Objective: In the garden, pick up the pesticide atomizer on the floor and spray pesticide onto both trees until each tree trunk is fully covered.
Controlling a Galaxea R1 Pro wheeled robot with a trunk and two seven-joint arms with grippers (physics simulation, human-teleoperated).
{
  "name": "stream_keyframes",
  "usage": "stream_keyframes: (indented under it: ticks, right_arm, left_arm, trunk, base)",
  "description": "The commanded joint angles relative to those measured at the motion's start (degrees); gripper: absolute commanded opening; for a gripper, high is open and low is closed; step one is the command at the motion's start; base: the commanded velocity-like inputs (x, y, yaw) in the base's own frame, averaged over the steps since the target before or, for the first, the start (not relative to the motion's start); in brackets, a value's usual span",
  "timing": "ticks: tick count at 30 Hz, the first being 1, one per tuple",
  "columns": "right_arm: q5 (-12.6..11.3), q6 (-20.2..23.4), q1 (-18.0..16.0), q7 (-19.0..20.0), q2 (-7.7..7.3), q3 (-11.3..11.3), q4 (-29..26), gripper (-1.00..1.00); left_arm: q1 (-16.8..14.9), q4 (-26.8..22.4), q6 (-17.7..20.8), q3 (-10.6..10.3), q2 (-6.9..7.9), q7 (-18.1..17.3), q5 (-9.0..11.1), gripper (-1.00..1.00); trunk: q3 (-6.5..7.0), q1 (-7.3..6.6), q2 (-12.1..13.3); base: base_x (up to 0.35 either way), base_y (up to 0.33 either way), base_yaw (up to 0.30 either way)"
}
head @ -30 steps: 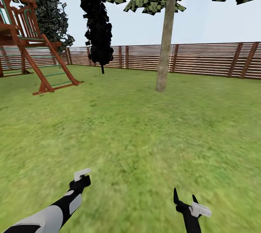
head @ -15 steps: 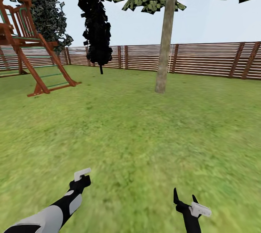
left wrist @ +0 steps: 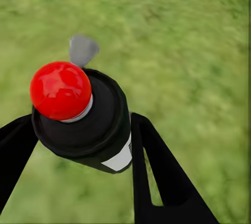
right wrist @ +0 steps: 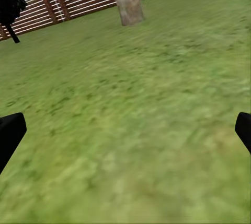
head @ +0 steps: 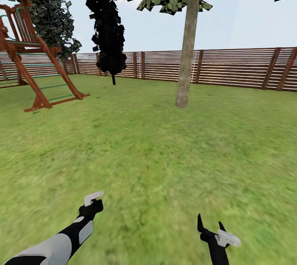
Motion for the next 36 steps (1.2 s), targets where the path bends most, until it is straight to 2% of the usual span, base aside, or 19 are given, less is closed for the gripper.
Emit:
stream_keyframes:
  ticks: [1, 36]
  right_arm:
    - [0.00, 0.00, 0.00, -0.01, -0.01, 0.00, 0.00, 1.00]
    - [0.00, 0.00, 0.00, 0.01, -0.01, 0.01, 0.00, 1.00]
  left_arm:
    - [0.00, -0.01, 0.00, -0.03, 0.01, 0.01, -0.02, -1.00]
    - [0.00, -0.01, 0.00, -0.03, -0.01, 0.01, -0.02, -1.00]
  trunk:
    - [0.00, 0.00, 0.00]
    - [0.00, 0.00, 0.00]
  base:
    - [0.333, -0.126, 0.000]
    - [0.333, -0.126, 0.000]
